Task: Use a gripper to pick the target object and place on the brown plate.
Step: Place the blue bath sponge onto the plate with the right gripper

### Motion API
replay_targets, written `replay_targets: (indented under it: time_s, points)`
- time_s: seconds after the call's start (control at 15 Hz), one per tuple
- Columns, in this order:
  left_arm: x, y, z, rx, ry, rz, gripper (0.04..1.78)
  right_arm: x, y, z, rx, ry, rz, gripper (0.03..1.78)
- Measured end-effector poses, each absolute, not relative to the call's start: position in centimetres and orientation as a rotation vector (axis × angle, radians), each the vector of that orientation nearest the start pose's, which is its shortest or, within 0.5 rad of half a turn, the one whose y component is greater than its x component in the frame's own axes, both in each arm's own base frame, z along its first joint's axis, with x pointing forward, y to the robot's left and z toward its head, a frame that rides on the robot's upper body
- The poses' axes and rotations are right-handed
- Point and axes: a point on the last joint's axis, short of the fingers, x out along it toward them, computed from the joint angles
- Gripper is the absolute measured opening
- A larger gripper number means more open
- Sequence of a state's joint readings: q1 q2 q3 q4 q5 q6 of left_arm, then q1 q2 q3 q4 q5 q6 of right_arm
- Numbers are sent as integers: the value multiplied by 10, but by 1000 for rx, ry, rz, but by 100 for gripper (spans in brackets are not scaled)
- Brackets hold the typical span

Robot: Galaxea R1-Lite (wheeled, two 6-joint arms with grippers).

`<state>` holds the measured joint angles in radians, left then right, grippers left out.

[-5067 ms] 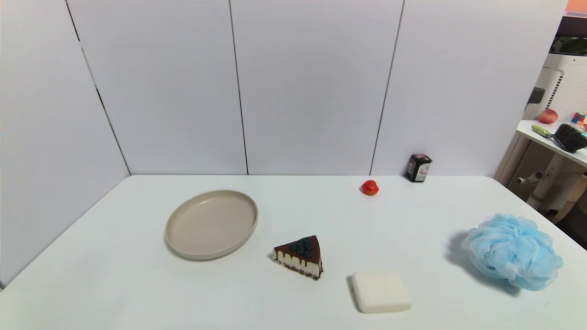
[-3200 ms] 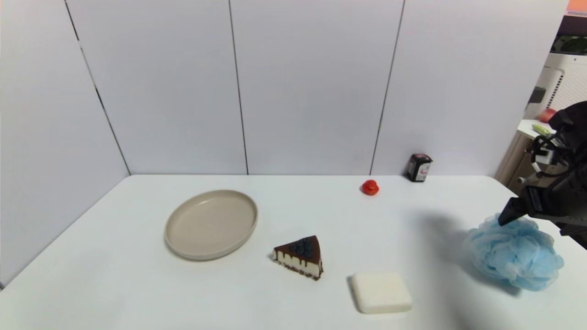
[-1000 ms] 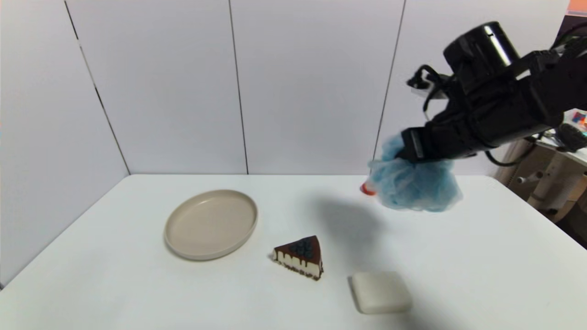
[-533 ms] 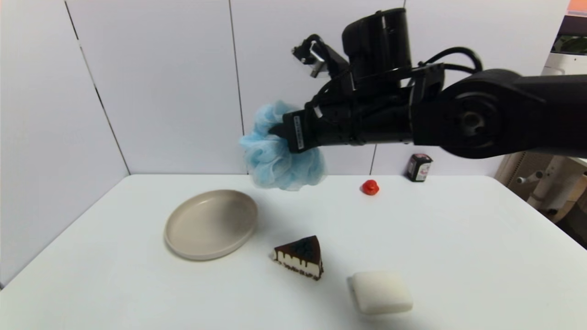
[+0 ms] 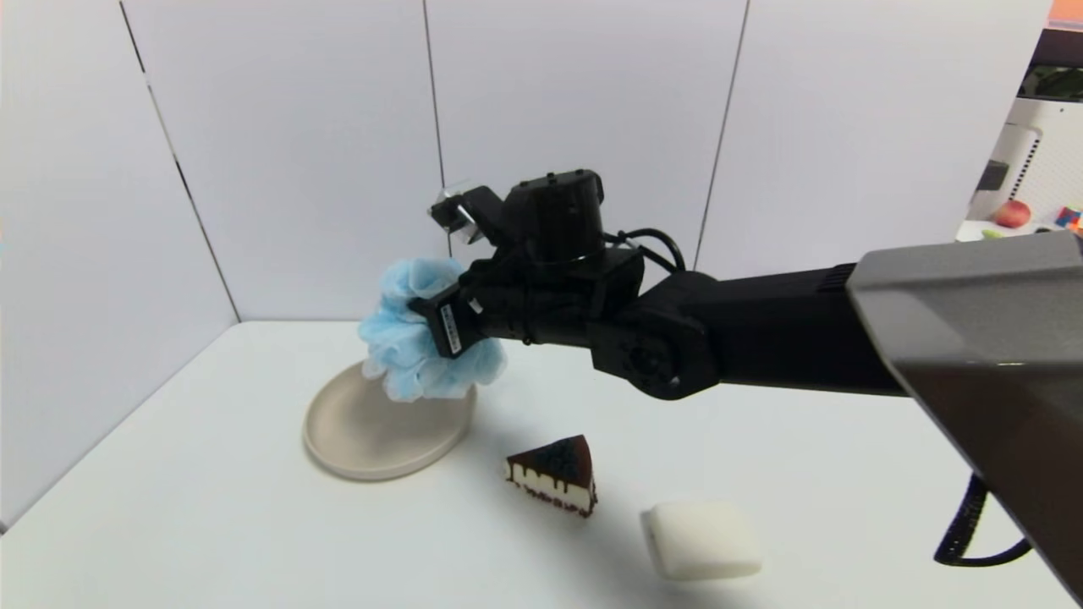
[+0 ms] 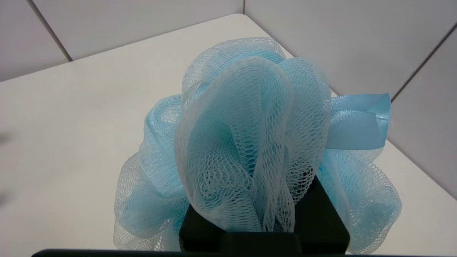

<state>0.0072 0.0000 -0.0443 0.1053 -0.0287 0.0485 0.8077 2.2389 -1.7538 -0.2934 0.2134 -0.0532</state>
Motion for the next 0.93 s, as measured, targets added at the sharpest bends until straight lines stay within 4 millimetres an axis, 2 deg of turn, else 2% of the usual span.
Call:
replay_targets:
  time_s: [0.27, 0.6, 0.93]
  points:
    - [-27, -1, 77, 48, 60, -23, 169, 335, 360, 186, -98, 118, 1030, 28]
    - [-27, -1, 77, 48, 60, -23, 169, 339, 375, 180, -88, 96, 1041, 93]
    - [-27, -1, 77, 47, 60, -23, 169, 340, 375, 180, -86, 102, 1031, 130]
